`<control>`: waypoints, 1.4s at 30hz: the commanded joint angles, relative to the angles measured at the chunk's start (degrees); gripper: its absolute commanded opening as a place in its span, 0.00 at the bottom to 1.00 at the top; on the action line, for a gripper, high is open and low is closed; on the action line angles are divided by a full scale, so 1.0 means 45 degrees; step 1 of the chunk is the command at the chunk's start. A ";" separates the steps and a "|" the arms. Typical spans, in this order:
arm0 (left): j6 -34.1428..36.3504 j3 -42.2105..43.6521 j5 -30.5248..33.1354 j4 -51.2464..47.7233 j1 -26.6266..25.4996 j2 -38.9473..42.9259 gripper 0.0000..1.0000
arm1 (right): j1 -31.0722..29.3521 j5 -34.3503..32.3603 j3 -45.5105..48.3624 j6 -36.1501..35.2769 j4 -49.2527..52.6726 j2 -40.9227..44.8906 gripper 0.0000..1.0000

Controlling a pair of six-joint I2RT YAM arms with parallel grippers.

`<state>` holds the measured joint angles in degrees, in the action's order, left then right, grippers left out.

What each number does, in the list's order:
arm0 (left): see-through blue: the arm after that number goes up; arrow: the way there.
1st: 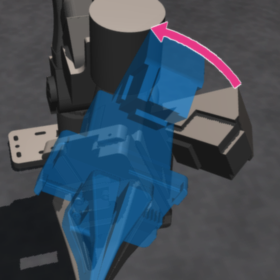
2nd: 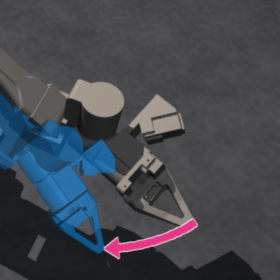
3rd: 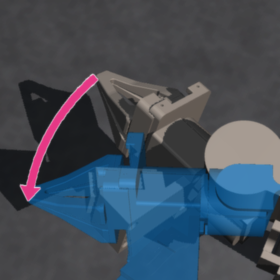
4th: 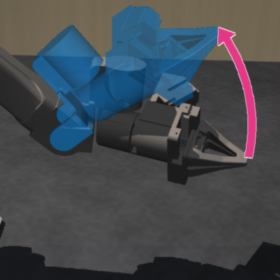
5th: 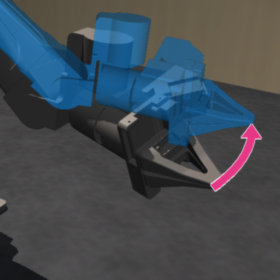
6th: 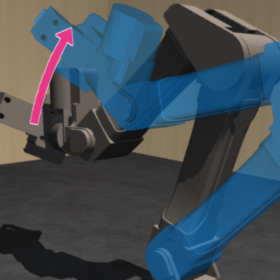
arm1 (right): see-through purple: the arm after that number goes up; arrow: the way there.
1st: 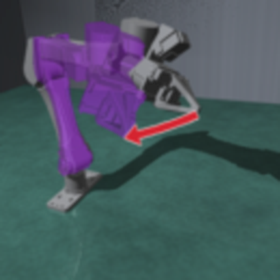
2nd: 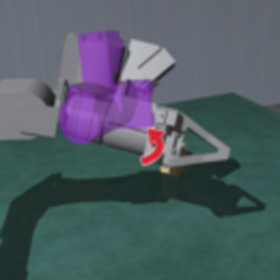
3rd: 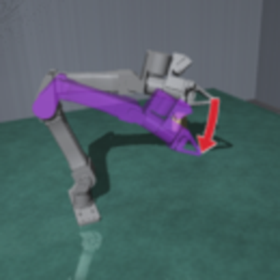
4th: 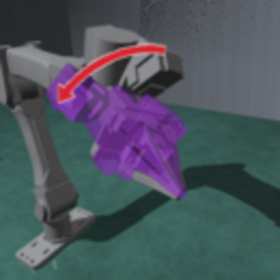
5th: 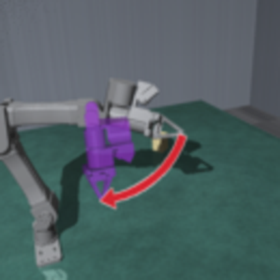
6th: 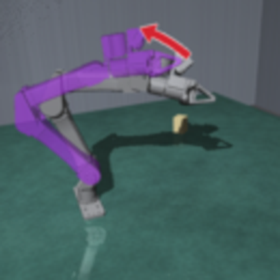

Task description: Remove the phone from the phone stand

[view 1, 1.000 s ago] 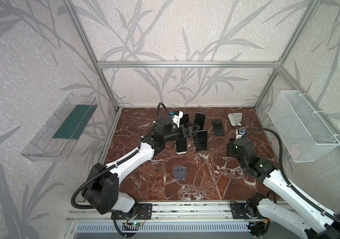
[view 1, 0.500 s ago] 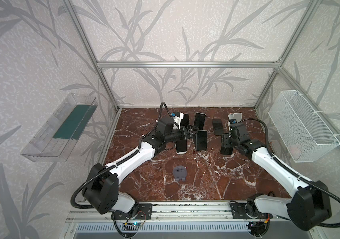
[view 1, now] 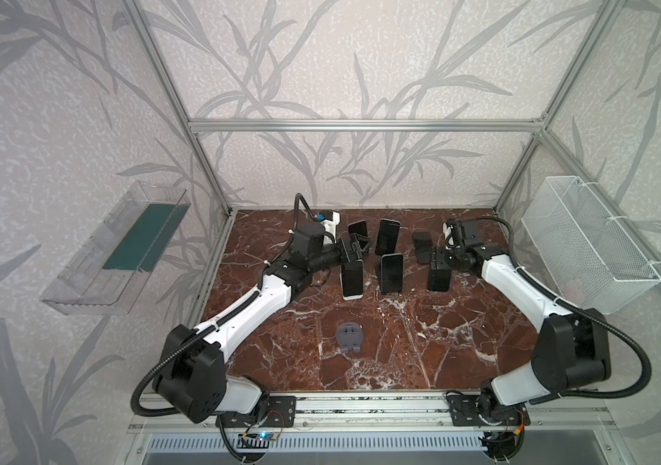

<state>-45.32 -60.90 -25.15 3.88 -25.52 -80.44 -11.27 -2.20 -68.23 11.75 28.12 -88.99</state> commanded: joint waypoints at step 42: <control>-0.2539 0.0195 -0.1532 0.1970 0.2292 -0.0622 0.96 | 0.0468 0.1261 -0.1847 -0.0765 0.1363 -0.5181 0.70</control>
<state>-56.21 -60.58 -31.40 11.16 -15.46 -83.90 -9.37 3.11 -76.95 7.60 34.50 -112.29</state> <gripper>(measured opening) 0.962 0.728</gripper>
